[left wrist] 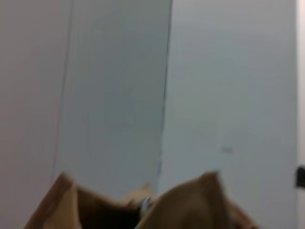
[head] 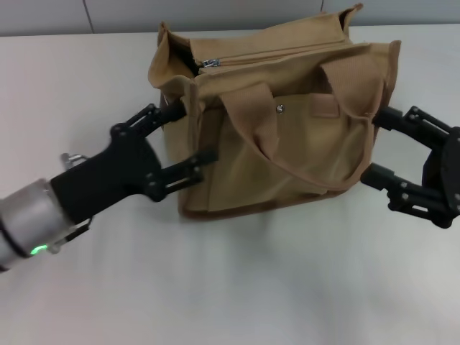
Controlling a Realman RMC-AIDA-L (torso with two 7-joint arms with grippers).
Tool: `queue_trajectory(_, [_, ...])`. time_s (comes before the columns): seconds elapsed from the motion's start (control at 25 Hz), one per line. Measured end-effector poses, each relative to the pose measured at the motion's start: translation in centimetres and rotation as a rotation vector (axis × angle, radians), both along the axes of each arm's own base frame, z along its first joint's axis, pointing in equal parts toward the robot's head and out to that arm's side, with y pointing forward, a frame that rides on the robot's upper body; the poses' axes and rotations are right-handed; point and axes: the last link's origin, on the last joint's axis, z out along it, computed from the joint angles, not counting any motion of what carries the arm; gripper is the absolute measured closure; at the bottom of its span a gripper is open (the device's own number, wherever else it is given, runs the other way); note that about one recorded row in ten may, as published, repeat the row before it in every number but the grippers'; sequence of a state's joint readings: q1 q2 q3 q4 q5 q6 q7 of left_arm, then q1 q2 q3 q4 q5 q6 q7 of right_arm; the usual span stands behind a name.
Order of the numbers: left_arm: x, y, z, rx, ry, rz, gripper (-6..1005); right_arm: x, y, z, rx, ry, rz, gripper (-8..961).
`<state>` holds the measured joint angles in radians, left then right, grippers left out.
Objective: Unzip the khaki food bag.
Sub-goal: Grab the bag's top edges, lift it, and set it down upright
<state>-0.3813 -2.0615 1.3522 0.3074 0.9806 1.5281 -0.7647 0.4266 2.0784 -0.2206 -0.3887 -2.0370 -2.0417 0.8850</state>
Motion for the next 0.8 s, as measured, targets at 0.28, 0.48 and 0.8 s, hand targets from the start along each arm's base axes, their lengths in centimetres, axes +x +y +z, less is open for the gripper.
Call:
queue_trajectory(0.28, [0.3,1.4,-1.4,-0.006,0.062,0.038,248,0.3,-0.1,0.0,0.008,-0.001,-0.017,139])
queue_trajectory(0.48, [0.0,1.2,-1.1,0.016,0.068,0.035,278,0.3,0.0,-0.3,0.010,-0.001,-0.031,139])
queue_trajectory(0.8, [0.0,1.1,-1.1,0.021,0.064,0.029,432,0.2,0.3,-0.5,0.011,-0.004,-0.037,140])
